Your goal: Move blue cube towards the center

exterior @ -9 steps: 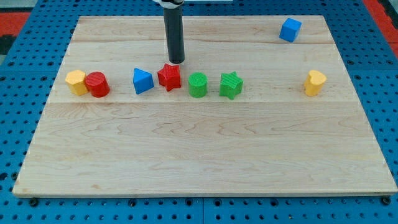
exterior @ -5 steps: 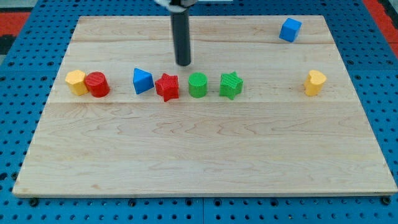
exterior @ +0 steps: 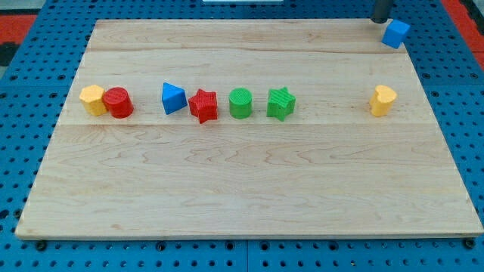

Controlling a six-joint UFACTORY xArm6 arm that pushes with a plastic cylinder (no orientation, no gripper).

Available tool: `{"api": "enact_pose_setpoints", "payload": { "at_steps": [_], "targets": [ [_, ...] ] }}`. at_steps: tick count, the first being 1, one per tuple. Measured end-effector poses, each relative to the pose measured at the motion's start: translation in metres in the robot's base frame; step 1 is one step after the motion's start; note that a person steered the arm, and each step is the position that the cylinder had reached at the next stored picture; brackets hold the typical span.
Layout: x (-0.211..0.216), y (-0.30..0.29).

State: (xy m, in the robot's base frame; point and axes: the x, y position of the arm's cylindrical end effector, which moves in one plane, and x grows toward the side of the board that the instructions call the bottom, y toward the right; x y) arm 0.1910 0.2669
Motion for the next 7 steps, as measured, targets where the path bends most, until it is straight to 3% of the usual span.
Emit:
{"api": "enact_pose_setpoints", "payload": {
  "at_steps": [1,2,3,5,7],
  "targets": [
    [0.006,0.076],
    [0.021,0.074],
    [0.029,0.027],
    [0.090,-0.070],
    [0.073,-0.057]
  ]
}}
